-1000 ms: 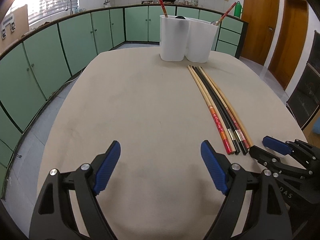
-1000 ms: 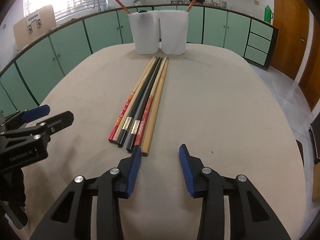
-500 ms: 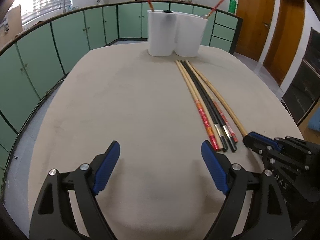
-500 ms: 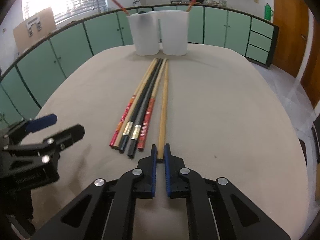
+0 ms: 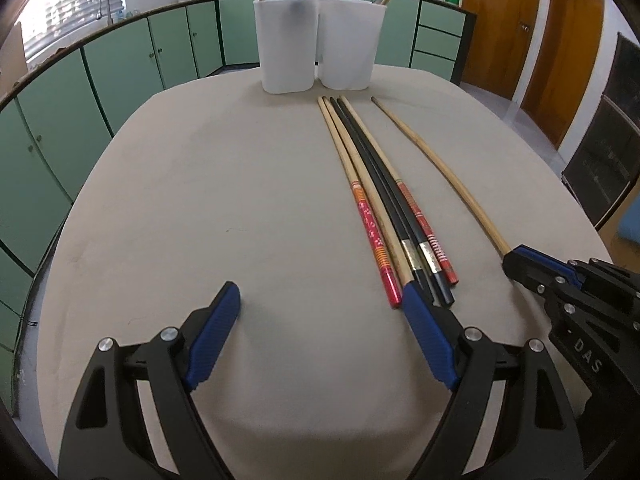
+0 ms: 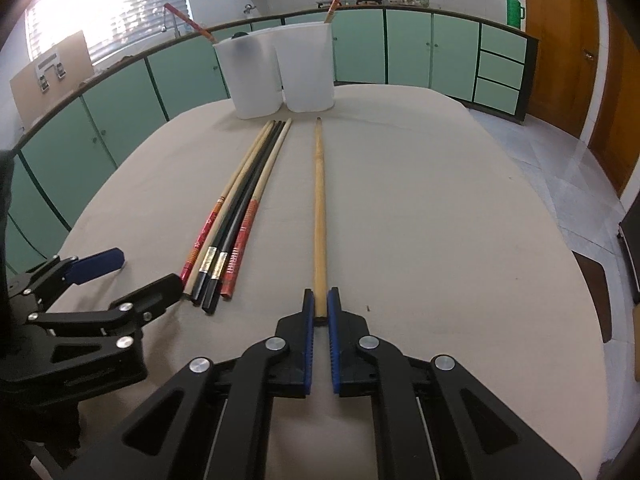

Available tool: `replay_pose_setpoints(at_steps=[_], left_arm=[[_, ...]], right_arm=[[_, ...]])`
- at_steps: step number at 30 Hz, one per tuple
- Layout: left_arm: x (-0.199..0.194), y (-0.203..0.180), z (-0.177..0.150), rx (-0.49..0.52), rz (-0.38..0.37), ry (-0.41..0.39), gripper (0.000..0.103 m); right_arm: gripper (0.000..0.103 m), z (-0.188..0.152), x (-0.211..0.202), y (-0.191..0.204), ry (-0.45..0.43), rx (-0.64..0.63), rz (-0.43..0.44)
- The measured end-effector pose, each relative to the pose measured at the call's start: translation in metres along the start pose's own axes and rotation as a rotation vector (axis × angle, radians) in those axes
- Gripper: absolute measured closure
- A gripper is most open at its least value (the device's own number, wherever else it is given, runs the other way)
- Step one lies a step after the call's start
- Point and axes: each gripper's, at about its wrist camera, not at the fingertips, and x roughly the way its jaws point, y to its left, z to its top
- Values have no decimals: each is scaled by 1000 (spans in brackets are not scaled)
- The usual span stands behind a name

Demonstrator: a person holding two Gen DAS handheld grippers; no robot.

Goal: Organize utensils
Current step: 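Grasp a plain wooden chopstick with the right gripper, then lift the wooden chopstick toward the white caddy with the right gripper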

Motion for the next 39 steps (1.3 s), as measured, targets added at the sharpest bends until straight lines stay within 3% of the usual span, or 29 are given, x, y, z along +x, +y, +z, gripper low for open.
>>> replay_pose_setpoints(at_steps=[7,12,15,18,20,23,32,39], left_arm=[[4,2,2,-16,33,6,22],[3,7,2,-34,37,0,29],[2,2,4,-23,29,-8,41],[2,-2,4,-11,10,-15,61],[2,-6,3,2,-6,-18,81],[1,-9,3,7,-31,-19,97],[-5,-5,0,-18,-36,-24,98],[-32,3,8,-11,-23,-91,98]], right_arm=[[96,0,1,-1,2,7,15],[96,1,2,0,6,1,14],[96,1,3,0,7,0,13],[96,1,3,0,7,-2,12],[96,0,3,0,7,-1,12],[96,0,3,1,6,-4,8],[96,1,1,-1,-4,2,2],[96,10,-20,-3,-58,-5,0]])
